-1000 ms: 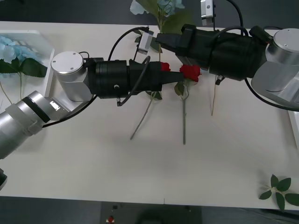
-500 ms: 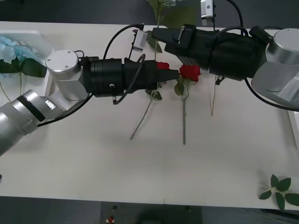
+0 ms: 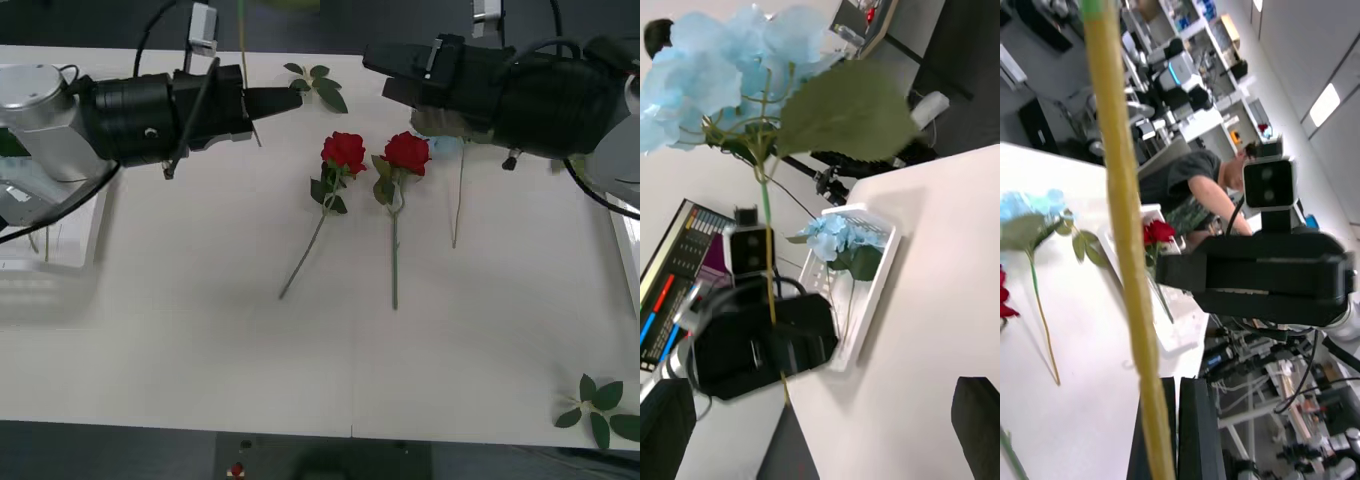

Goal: Put the red flowers into the right box and the blue flowers into the left box

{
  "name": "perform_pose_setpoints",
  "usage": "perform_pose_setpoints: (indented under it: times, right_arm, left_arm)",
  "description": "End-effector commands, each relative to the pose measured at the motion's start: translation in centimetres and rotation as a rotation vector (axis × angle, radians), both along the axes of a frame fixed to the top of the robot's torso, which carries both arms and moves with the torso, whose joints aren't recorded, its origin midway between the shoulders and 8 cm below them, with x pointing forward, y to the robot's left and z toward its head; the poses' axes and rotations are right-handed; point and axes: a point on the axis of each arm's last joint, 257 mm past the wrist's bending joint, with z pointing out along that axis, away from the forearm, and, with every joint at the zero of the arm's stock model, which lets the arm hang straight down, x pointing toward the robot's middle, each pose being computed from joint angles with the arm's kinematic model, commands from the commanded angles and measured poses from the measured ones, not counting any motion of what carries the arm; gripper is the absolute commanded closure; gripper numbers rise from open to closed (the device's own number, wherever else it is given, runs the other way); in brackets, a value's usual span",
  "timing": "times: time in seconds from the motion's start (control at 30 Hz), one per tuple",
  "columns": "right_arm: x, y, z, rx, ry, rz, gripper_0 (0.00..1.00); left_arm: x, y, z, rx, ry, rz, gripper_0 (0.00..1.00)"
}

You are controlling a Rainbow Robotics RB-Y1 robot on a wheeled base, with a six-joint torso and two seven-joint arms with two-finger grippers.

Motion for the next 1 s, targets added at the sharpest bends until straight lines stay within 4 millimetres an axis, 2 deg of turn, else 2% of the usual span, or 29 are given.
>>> perform_pose_setpoints:
  times: [0.03, 0.07, 0.17, 0.2, 0.27, 0.4, 0.53, 0.6, 0.63, 0.87, 0.93, 0.97, 1.0]
  right_arm:
    - [2.0, -4.4, 1.8, -0.037, -0.01, -0.043, 0.0]
    - [2.2, -4.8, 1.8, -0.039, -0.008, -0.044, 0.0]
    - [2.8, -6.4, 1.4, -0.048, 0.005, -0.045, 0.0]
    - [3.1, -6.9, 1.2, -0.051, 0.01, -0.05, 0.0]
    - [3.4, -7.2, 1.0, -0.047, 0.018, -0.059, 0.0]
    - [4.6, -7.4, 0.2, -0.024, 0.045, -0.082, 0.0]
    - [4.6, -7.2, 0.1, -0.023, 0.048, -0.081, 0.0]
    - [4.6, -7.2, 0.1, -0.043, 0.034, -0.078, 0.0]
    - [4.6, -7.2, 0.1, -0.045, 0.031, -0.078, 0.0]
    - [5.0, -5.8, -0.1, -0.013, 0.041, -0.066, 0.0]
    - [5.2, -5.6, -0.2, -0.005, 0.047, -0.067, 0.0]
    - [5.5, -5.6, -0.3, 0.01, 0.055, -0.072, 0.0]
    - [5.7, -5.6, -0.4, 0.014, 0.059, -0.075, 0.0]
  left_arm:
    - [1.0, 4.4, 3.4, -0.012, -0.104, 0.068, 1.0]
    - [1.2, 5.2, 3.7, -0.014, -0.108, 0.083, 1.0]
    - [2.9, 9.7, 5.1, -0.013, -0.134, 0.177, 1.0]
    - [3.6, 11.6, 5.1, -0.007, -0.137, 0.217, 1.0]
    - [4.3, 13.8, 5.2, 0.007, -0.141, 0.26, 1.0]
    - [6.2, 19.7, 4.2, 0.072, -0.13, 0.369, 1.0]
    - [7.5, 25.3, 2.6, 0.151, -0.113, 0.466, 1.0]
    - [8.1, 28.9, 1.5, 0.222, -0.111, 0.53, 1.0]
    - [8.2, 29.7, 1.2, 0.244, -0.111, 0.543, 1.0]
    - [7.9, 40.3, -1.0, 0.546, -0.105, 0.65, 1.0]
    - [7.6, 41.7, -1.3, 0.59, -0.1, 0.661, 1.0]
    - [7.2, 43.7, -1.6, 0.656, -0.094, 0.68, 1.0]
    - [7.1, 44.4, -1.8, 0.687, -0.092, 0.684, 1.0]
